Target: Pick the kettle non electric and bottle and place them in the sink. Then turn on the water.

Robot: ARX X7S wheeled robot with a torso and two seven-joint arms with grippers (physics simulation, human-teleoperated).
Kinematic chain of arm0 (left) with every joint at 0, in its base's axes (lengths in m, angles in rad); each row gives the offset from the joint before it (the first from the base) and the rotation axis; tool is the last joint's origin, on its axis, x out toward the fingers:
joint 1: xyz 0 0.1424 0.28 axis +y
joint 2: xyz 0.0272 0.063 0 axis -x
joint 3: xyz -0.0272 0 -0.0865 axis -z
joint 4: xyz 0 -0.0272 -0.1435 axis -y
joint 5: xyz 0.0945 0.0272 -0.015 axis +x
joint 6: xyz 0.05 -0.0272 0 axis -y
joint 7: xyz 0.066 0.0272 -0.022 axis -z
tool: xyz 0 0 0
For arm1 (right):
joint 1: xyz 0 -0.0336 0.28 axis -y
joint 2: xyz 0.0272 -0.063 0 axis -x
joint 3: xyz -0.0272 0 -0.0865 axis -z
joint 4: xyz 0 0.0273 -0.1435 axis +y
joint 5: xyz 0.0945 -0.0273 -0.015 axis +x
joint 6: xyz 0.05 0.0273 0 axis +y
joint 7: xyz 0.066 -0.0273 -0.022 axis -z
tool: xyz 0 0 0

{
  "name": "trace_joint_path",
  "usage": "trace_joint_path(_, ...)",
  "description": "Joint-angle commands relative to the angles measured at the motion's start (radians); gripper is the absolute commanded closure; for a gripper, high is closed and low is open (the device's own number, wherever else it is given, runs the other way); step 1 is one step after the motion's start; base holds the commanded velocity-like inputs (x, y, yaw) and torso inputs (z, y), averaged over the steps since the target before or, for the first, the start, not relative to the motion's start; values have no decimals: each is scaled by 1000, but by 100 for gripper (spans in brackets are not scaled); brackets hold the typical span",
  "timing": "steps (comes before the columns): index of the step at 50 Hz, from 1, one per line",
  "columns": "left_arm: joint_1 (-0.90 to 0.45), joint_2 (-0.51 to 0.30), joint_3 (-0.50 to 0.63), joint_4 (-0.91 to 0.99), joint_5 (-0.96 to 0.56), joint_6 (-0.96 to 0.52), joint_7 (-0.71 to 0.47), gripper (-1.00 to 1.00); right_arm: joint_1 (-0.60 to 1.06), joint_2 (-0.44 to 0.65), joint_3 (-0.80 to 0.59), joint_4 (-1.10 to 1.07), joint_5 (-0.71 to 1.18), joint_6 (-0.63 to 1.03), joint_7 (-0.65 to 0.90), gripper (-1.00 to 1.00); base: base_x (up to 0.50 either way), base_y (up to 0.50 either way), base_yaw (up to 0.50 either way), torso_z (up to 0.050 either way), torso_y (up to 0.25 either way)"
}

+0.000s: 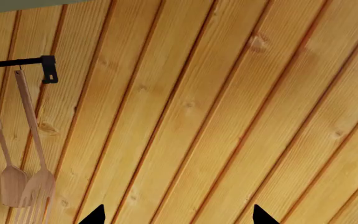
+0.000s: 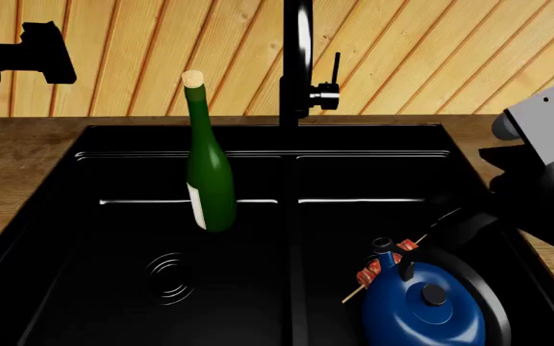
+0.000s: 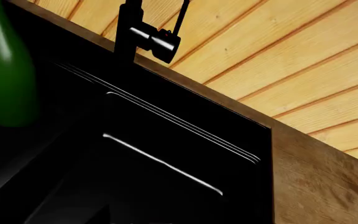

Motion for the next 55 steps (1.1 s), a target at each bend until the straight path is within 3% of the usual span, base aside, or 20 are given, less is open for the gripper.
trace_joint_path(1, -8, 16, 1, -6, 13, -2, -6, -100, 67, -110, 14, 87, -51, 3, 7, -100, 0, 0, 0, 0, 0)
trace_joint_path(14, -17, 48, 13, -32, 49, -1, -4, -100, 199, -312, -5, 287, -148, 37, -38, -100, 0, 0, 0, 0, 0)
trace_joint_path(38, -54, 137, 44, -175, 171, 31, 17, -100, 227, -624, -79, 695, -421, -161, -187, -100, 0, 0, 0, 0, 0)
trace_joint_path(55, -58, 163, 57, -210, 207, 42, 34, -100, 272, -770, -102, 1002, -534, -288, -310, -100, 0, 0, 0, 0, 1)
